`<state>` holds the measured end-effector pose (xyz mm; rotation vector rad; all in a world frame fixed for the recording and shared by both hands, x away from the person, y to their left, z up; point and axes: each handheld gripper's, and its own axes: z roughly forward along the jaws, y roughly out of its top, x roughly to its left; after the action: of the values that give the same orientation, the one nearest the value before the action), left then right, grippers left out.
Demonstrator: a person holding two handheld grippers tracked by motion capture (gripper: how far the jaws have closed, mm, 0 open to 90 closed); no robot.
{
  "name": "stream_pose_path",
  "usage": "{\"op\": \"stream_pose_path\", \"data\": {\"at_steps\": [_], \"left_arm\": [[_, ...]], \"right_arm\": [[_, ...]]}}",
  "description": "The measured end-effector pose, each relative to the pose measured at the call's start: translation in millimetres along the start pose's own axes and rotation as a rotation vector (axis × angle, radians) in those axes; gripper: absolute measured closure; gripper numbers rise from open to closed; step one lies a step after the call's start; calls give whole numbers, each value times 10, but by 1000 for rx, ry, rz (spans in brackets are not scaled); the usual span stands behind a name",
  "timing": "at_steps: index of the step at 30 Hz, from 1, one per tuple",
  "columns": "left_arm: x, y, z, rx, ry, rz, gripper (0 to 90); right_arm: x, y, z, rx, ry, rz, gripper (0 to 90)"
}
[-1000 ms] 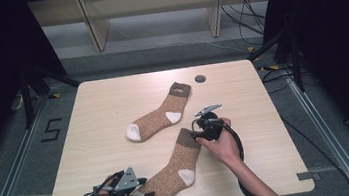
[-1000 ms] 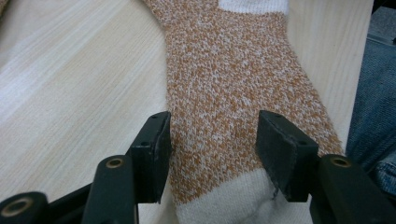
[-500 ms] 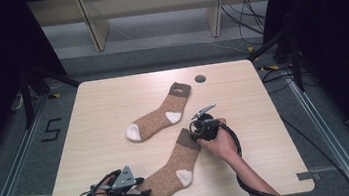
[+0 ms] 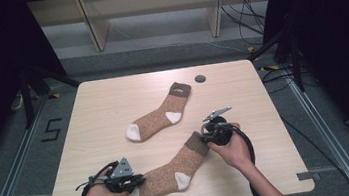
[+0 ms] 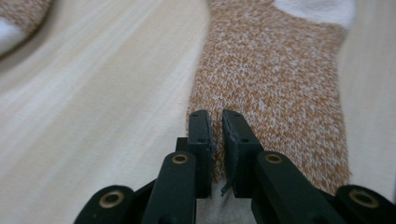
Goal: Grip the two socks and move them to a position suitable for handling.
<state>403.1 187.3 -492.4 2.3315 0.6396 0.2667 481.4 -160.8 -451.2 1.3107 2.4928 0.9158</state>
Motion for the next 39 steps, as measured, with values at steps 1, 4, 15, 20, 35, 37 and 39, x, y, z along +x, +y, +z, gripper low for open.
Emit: {"op": "stream_pose_path", "data": {"at_steps": [1,4,15,20,35,37,39], "left_arm": [[33,20,10,10,1,8,822],[108,89,64,15,12,2,822],[320,348,287,32,51,20,813],[359,396,221,-52,36,-16,677],[1156,814,541,-135,281,-188,356],[1218,828,607,-110,278,-200,352],[1238,831,647,-99,263,-198,341]], "right_arm": [[12,-34,-49,-5,11,14,827],[66,-146,-211,-9,-1,-7,826],[232,-664,-332,98,4,11,812],[212,-702,-310,104,9,22,704],[82,-476,-460,-75,-37,54,539],[80,-481,-461,-74,-34,51,538],[74,-492,-470,-67,-36,48,537]]}}
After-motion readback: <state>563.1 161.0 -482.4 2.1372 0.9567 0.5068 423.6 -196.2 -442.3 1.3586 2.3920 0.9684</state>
